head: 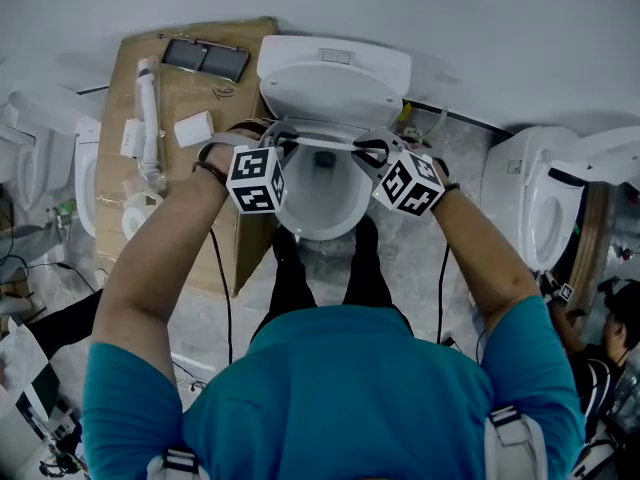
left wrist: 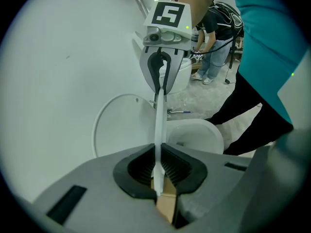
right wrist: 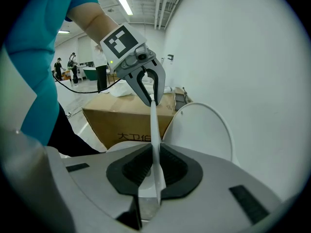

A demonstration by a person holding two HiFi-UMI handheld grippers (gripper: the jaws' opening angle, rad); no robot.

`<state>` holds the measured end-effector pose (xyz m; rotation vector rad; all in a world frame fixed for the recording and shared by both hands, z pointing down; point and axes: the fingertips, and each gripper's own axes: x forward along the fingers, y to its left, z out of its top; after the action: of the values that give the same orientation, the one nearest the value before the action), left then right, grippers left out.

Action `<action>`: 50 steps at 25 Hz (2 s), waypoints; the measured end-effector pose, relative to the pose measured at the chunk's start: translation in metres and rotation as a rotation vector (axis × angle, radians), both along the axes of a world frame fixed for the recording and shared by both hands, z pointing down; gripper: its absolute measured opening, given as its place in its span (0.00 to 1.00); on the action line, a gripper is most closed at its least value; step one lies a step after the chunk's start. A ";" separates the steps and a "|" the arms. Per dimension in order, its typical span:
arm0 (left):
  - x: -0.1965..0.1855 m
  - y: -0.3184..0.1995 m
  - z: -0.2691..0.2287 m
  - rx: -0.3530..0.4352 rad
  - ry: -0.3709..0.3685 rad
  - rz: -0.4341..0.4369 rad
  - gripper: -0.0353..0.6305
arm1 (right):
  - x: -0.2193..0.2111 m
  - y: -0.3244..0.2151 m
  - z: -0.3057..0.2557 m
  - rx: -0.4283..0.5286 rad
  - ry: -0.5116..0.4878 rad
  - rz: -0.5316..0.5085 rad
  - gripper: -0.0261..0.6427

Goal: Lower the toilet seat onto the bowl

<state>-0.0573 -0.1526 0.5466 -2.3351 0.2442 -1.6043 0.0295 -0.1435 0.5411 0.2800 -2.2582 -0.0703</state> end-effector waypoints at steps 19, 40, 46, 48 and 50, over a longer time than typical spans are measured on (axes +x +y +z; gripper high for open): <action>-0.006 0.062 0.020 -0.059 -0.030 0.065 0.12 | -0.015 0.060 0.024 -0.113 0.037 -0.142 0.14; -0.014 0.133 0.060 -0.182 -0.080 0.133 0.14 | -0.023 0.128 0.066 -0.231 0.089 -0.261 0.21; -0.012 0.153 0.073 -0.218 -0.081 0.152 0.15 | -0.025 0.148 0.082 -0.275 0.099 -0.287 0.23; -0.012 0.159 0.078 -0.224 -0.080 0.152 0.15 | -0.026 0.154 0.088 -0.291 0.101 -0.294 0.24; -0.012 0.165 0.083 -0.226 -0.081 0.149 0.16 | -0.027 0.160 0.093 -0.305 0.104 -0.303 0.25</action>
<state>-0.0695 0.0122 0.6293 -2.3775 -0.1333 -1.7260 0.0029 0.0163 0.6340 -0.2236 -2.1538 0.0991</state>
